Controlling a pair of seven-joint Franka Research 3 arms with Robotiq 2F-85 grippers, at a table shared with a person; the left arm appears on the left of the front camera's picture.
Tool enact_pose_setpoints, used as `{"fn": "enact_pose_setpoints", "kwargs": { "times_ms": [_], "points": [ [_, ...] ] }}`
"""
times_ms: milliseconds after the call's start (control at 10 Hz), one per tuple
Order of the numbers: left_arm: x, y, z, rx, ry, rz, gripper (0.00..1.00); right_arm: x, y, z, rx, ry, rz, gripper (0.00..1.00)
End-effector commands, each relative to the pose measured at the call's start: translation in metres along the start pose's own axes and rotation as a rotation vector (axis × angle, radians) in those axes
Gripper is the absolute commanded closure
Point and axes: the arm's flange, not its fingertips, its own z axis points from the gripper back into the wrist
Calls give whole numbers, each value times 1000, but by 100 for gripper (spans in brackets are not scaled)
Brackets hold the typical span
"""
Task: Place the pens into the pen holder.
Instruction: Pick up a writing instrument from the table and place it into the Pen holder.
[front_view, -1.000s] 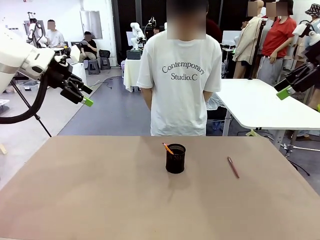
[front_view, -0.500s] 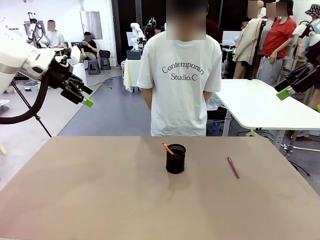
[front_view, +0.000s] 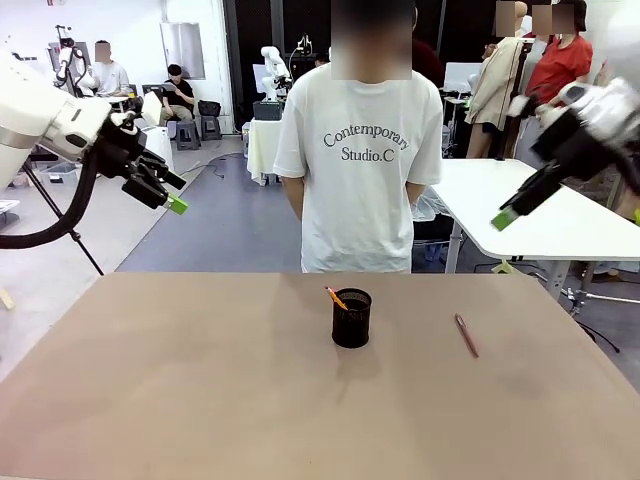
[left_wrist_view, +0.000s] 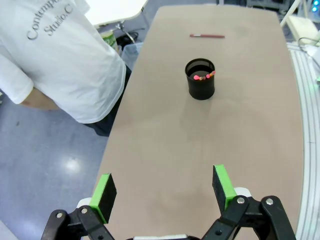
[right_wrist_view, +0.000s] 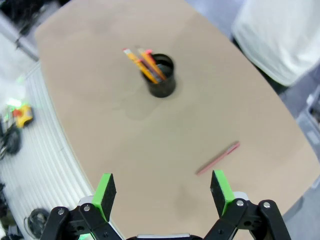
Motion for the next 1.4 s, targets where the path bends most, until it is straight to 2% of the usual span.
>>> {"fn": "enact_pose_setpoints", "kwargs": {
  "times_ms": [0, 200, 500, 700, 900, 1000, 1100, 1300],
  "points": [
    [0, 0, 2, 8, 2, 0, 0, 21, 7, -38, -221, 133, -166, 0],
    [0, 0, 2, 8, 2, 0, 0, 15, -1, -85, -346, 231, -251, 0],
    [0, 0, 2, 8, 2, 0, 0, 7, -35, -119, -459, 293, -401, 0],
    [0, 0, 2, 8, 2, 0, 0, 1, -64, -137, -423, 332, -516, 0],
    [0, 0, 2, 8, 2, 0, 0, -7, -89, -150, -409, 335, -574, 0],
    [0, 0, 2, 8, 2, 0, 0, -17, -94, -154, -374, 291, -548, 0],
    [0, 0, 2, 8, 2, 0, 0, -17, -78, -147, -415, 339, -526, 0],
    [0, 0, 2, 8, 2, 0, 0, -17, -78, -147, -415, 339, -526, 0]
  ]
}}
